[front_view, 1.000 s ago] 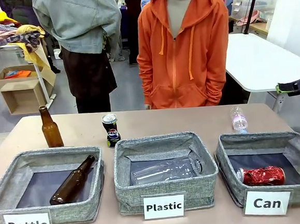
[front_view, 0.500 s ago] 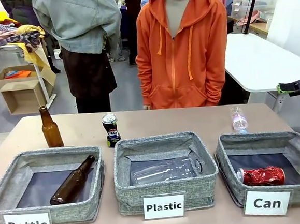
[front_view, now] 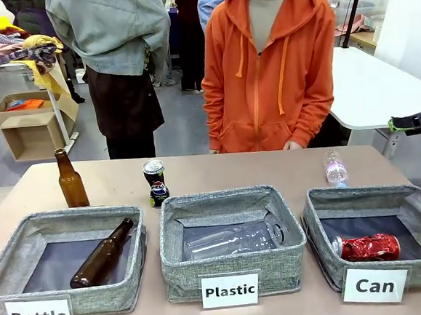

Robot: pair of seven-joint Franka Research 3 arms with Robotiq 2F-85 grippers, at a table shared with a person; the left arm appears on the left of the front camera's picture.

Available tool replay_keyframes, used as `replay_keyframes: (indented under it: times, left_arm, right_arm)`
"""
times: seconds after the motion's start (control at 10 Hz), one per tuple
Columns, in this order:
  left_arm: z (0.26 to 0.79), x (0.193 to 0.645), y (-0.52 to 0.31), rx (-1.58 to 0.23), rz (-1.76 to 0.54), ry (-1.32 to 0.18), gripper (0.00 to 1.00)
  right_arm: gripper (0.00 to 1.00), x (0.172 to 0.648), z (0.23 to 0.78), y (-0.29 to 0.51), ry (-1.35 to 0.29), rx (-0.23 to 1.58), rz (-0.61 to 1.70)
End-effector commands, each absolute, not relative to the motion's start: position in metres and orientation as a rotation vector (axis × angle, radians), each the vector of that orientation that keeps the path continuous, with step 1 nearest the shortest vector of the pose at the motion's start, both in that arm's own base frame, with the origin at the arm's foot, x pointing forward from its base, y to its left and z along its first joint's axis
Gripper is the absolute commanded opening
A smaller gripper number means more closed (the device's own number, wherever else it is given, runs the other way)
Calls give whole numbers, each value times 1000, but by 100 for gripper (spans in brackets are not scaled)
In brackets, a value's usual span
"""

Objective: Sort the can waste into the basket.
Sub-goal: Pick up the can waste from the table and place it in the right Fabric basket.

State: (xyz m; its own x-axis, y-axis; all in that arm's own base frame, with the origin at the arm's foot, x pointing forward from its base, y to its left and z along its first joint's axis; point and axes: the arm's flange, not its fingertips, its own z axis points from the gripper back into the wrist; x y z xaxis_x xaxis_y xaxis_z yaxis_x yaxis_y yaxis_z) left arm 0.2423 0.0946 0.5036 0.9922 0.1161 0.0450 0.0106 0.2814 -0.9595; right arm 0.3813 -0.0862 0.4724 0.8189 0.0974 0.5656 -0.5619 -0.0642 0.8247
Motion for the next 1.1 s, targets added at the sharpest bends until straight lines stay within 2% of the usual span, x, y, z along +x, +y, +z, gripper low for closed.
replay_keyframes:
  times: [0.0,0.2,0.3,0.5,0.8,1.0]
  left_arm:
    - [503,237,96,-1285,57,-113,100]
    - [504,242,95,-1284,71,-114,100]
    - [524,233,82,-1233,-110,-233,100]
    - [542,255,37,-1164,-429,-439,100]
    - [537,272,-20,-1126,-810,-468,100]
    - [521,286,-44,-977,-867,-524,100]
  right_arm:
    - [100,378,471,-87,-387,1545,588]
    - [100,378,471,-87,-387,1545,588]
    - [100,378,471,-87,-387,1545,588]
    - [100,378,471,-87,-387,1545,588]
    - [100,378,471,-87,-387,1545,588]
    - [100,378,471,-87,-387,1545,588]
